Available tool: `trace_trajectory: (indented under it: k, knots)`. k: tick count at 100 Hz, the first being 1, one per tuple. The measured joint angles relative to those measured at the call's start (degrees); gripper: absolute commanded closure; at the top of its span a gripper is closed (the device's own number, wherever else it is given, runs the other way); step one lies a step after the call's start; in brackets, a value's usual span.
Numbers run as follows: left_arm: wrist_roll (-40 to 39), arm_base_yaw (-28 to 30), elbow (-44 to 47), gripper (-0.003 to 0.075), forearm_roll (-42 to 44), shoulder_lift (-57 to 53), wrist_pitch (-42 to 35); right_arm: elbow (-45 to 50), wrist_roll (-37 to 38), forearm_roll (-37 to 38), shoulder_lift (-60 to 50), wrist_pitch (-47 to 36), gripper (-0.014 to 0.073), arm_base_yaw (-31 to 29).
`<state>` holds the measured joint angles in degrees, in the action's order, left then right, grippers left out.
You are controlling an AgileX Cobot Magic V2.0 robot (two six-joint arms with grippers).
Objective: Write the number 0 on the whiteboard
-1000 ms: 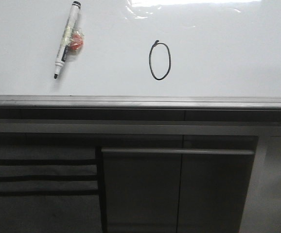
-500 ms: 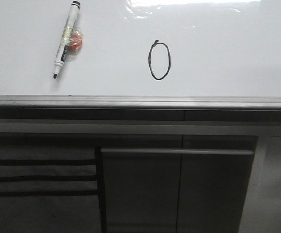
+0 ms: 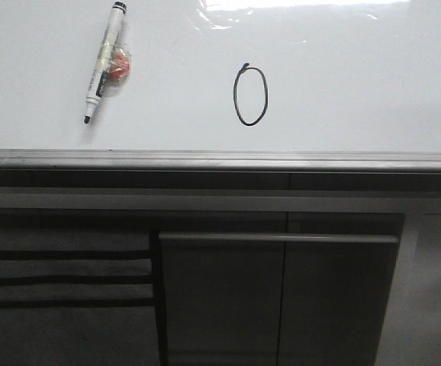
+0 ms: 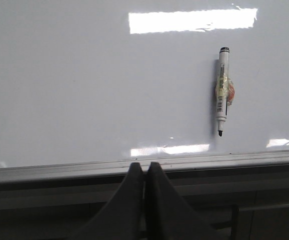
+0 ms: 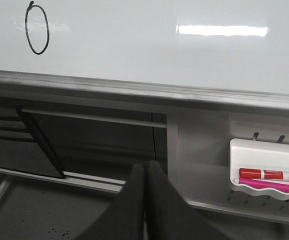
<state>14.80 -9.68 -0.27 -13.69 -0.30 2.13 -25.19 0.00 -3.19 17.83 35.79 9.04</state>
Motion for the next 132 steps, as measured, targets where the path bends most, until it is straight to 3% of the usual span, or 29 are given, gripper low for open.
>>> trace_trajectory:
  k: [25, 39, 56, 76, 107, 132]
  knots:
    - [0.00, 0.00, 0.00, 0.0741, 0.00, 0.00, 0.00, 0.48, 0.00, 0.00, -0.64, -0.14, 0.0666, -0.25]
    - [0.00, 0.00, 0.00, 0.0741, 0.00, 0.00, 0.00, 4.91, 0.00, -0.15, -6.22, -2.37, 0.0666, -4.10]
    - [0.00, 0.00, 0.00, 0.0741, 0.00, 0.00, 0.00, 16.07, 0.00, -1.42, -15.75, -12.43, 0.0666, -9.04]
    - [0.00, 0.00, 0.00, 0.0741, 0.00, 0.00, 0.00, 25.74, 0.00, -2.17, -18.26, -24.08, 0.0666, -9.64]
    - [0.00, 0.00, 0.00, 0.0741, 0.00, 0.00, 0.00, 25.70, 0.00, -2.49, -18.40, -34.69, 0.0666, -9.64]
    - [0.00, 0.00, 0.00, 0.0741, 0.00, 0.00, 0.00, 25.70, 0.00, -2.58, -18.52, -35.79, 0.0666, -9.64]
